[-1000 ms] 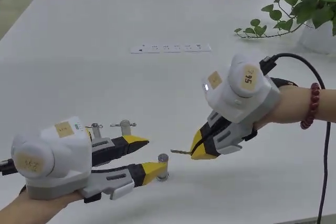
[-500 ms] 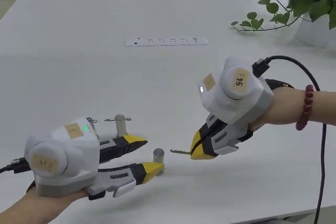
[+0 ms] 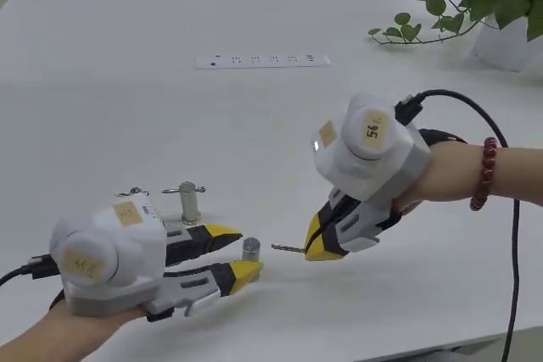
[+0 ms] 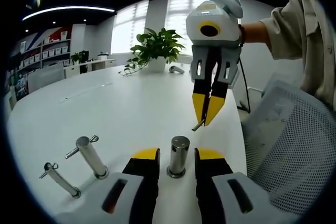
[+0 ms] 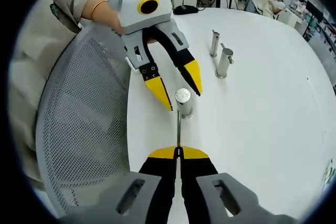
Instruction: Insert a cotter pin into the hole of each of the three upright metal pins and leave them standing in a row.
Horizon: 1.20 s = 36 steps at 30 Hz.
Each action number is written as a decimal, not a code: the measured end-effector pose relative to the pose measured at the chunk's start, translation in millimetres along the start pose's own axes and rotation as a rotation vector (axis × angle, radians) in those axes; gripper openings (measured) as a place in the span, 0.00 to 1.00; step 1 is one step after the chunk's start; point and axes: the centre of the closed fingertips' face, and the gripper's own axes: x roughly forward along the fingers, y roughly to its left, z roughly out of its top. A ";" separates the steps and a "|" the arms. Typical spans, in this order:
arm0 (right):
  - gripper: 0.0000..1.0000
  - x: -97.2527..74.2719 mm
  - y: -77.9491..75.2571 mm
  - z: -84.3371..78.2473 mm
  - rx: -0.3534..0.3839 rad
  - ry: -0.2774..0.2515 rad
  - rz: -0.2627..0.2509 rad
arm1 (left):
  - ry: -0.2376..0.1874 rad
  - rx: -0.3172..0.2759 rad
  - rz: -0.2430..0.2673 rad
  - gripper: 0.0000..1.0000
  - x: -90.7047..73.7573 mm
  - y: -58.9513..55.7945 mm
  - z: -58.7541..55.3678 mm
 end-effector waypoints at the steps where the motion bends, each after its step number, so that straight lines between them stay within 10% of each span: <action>1: 0.02 0.1 0.3 0.2 0.000 0.002 0.002 | 0.000 0.000 -0.001 0.24 0.5 -0.4 -0.3; 36: 0.02 12.1 2.1 6.1 0.031 0.065 0.030 | 0.009 -0.005 -0.019 0.12 5.3 -3.5 -6.8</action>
